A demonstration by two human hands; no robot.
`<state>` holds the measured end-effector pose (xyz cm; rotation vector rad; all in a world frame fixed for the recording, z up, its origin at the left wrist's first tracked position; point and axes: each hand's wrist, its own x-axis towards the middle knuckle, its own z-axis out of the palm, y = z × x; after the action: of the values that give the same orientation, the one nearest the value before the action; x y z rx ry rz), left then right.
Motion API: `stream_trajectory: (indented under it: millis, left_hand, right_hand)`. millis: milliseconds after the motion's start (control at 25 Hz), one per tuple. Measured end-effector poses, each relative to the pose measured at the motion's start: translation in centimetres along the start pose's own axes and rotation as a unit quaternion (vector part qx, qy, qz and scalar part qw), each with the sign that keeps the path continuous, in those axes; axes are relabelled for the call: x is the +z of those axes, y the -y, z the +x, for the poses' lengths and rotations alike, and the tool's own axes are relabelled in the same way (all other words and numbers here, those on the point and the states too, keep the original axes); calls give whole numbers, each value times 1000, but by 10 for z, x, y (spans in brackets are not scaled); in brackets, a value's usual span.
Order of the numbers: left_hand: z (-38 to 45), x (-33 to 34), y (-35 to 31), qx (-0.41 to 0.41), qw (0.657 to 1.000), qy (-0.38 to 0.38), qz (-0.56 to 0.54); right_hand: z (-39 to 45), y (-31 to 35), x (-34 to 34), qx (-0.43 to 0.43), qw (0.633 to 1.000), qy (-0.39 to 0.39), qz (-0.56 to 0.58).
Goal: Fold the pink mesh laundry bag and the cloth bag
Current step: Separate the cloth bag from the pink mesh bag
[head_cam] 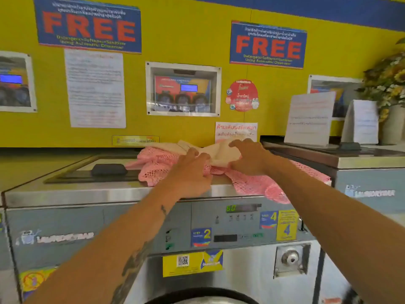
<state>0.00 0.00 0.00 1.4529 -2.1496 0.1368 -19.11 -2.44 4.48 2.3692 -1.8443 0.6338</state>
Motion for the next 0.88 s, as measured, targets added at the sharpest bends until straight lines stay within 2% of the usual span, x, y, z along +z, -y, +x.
stream_trajectory:
  millis: [80, 240, 360, 480, 600, 680, 760, 880]
  left_hand:
    - [28, 10, 9, -9, 999, 20, -29]
    - [75, 18, 29, -9, 998, 60, -13]
    - [96, 18, 25, -50, 995, 35, -73]
    - [102, 18, 7, -96, 985, 25, -139]
    - [100, 37, -10, -93, 990, 58, -83]
    - [104, 50, -12, -110, 992, 58, -28]
    - [109, 50, -5, -128, 991, 36, -29]
    - [113, 35, 21, -119, 993, 23, -14]
  right_hand:
    - [32, -9, 5, -3, 998, 60, 16]
    - [95, -22, 8, -10, 971, 237, -4]
    - [130, -31, 14, -38, 960, 277, -20]
    - [147, -36, 30, -95, 962, 249, -54]
    - [157, -45, 33, -147, 968, 187, -76]
    - [159, -52, 24, -161, 972, 126, -117]
    - [160, -61, 16, -169, 971, 50, -160]
    - [153, -76, -6, -129, 981, 54, -133]
